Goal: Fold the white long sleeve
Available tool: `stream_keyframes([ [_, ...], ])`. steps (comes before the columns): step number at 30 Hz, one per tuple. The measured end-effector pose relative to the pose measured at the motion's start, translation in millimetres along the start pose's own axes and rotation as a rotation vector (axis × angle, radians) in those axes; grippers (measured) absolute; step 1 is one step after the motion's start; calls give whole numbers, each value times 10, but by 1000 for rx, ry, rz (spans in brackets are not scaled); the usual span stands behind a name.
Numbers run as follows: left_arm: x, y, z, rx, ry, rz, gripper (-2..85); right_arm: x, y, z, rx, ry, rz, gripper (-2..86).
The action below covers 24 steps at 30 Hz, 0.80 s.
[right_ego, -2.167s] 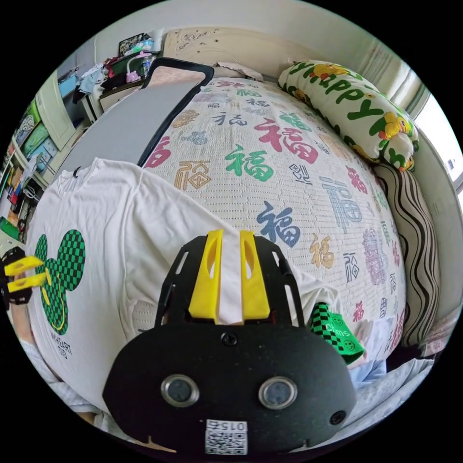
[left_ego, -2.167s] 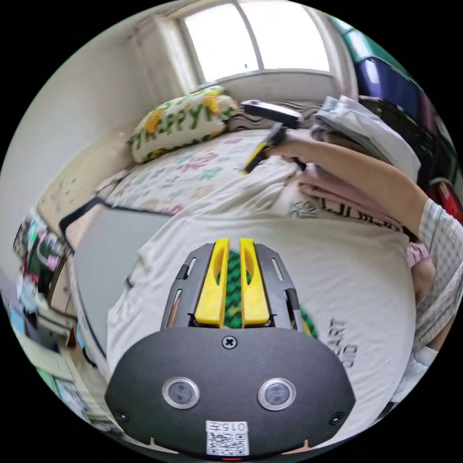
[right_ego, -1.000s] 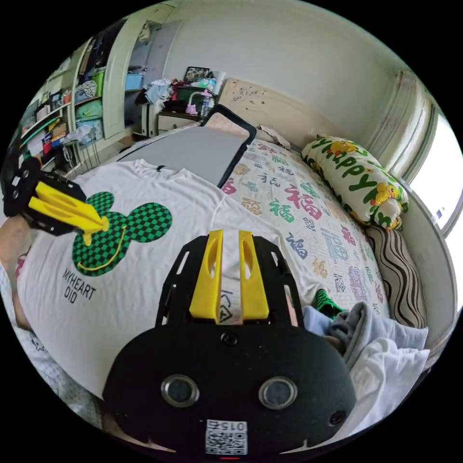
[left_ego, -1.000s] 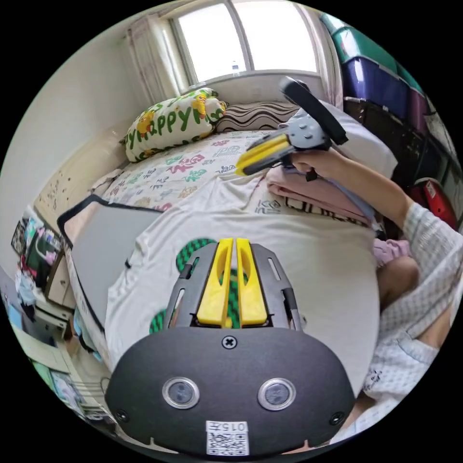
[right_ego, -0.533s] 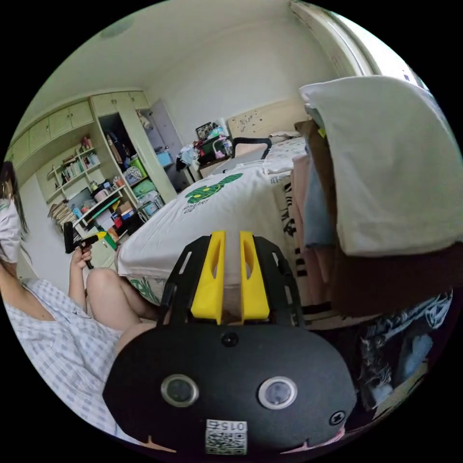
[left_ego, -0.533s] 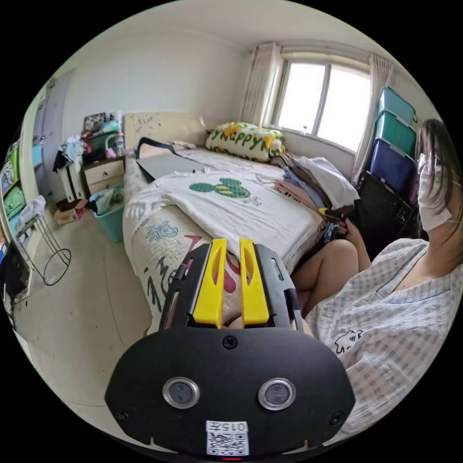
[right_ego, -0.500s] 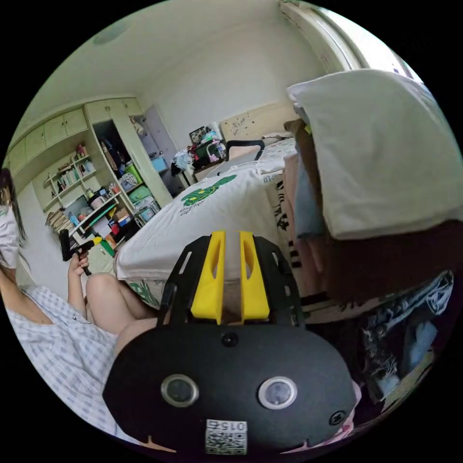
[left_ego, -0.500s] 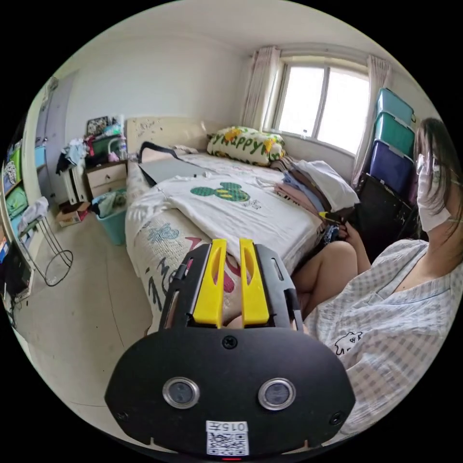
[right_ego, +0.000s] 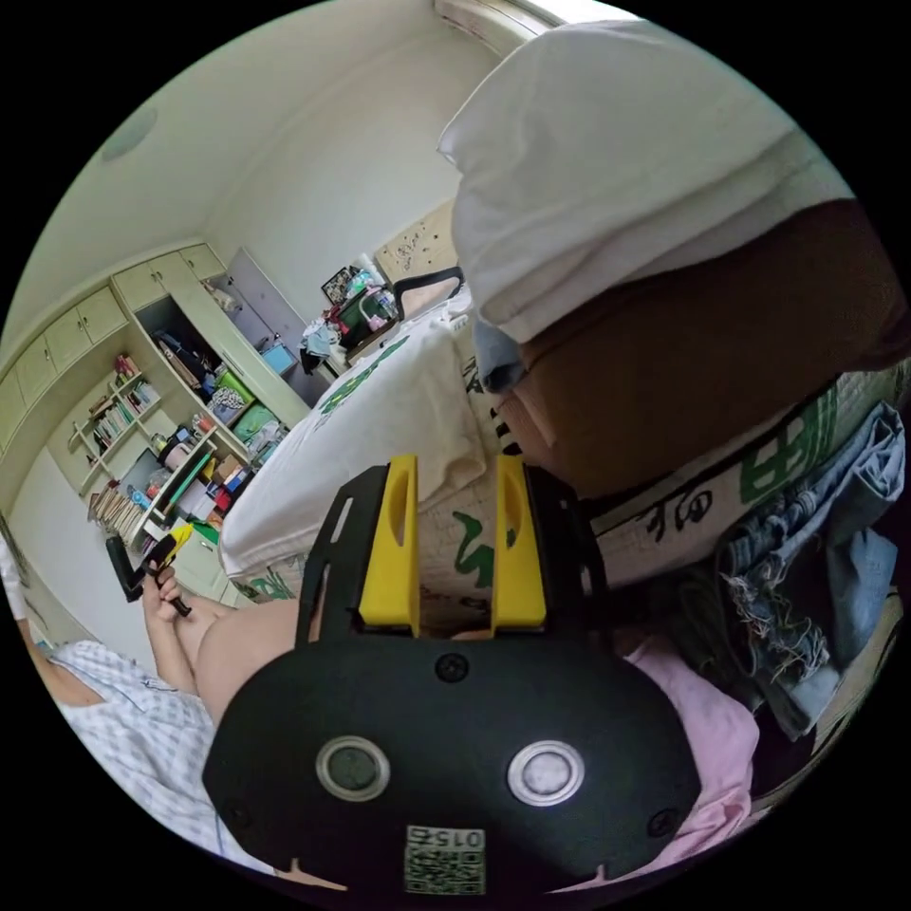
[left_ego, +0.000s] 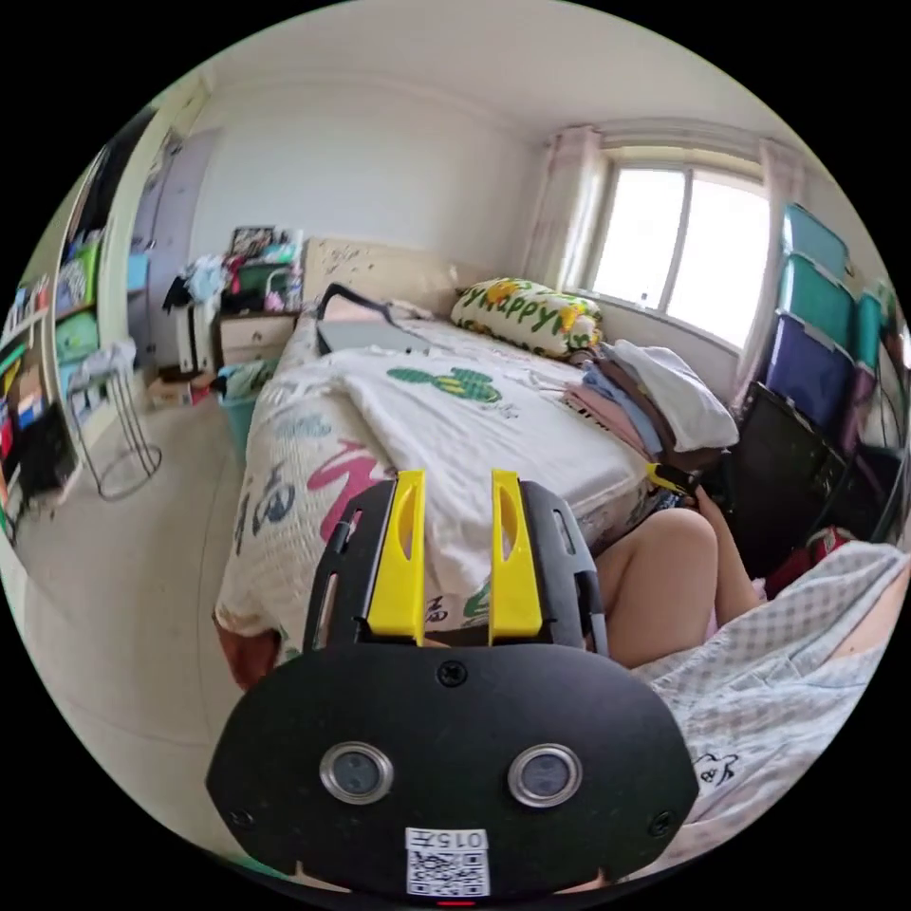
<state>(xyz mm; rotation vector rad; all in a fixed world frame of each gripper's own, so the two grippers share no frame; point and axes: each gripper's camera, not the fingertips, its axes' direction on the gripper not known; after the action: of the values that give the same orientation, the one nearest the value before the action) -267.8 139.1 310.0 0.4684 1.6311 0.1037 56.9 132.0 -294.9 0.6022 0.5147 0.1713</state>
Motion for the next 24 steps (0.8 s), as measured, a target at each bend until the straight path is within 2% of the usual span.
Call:
stream_keyframes([
  [3, -206, 200, 330, -100, 91, -74, 101, -69, -57, -50, 10, 49, 3, 103],
  [6, -125, 276, 371, -86, 17, -31, 75, -130, -71, -117, 8, 80, -14, 76],
  [8, -96, 261, 369, -98, -17, -6, 46, -157, -60, -168, 29, 27, -42, 44],
  [11, -135, 242, 323, -110, 37, 8, 15, -173, -46, -247, 61, -105, -48, 17],
  [16, -192, 273, 53, -55, 34, -5, 1, -326, 46, -395, 64, -27, -87, 5],
  [21, -53, 262, 123, -116, -66, 42, 1, -402, 140, -295, -7, 57, -109, 7],
  [24, -46, 262, 253, -148, -57, 15, 6, -440, 171, -148, -39, 61, -115, 14],
])
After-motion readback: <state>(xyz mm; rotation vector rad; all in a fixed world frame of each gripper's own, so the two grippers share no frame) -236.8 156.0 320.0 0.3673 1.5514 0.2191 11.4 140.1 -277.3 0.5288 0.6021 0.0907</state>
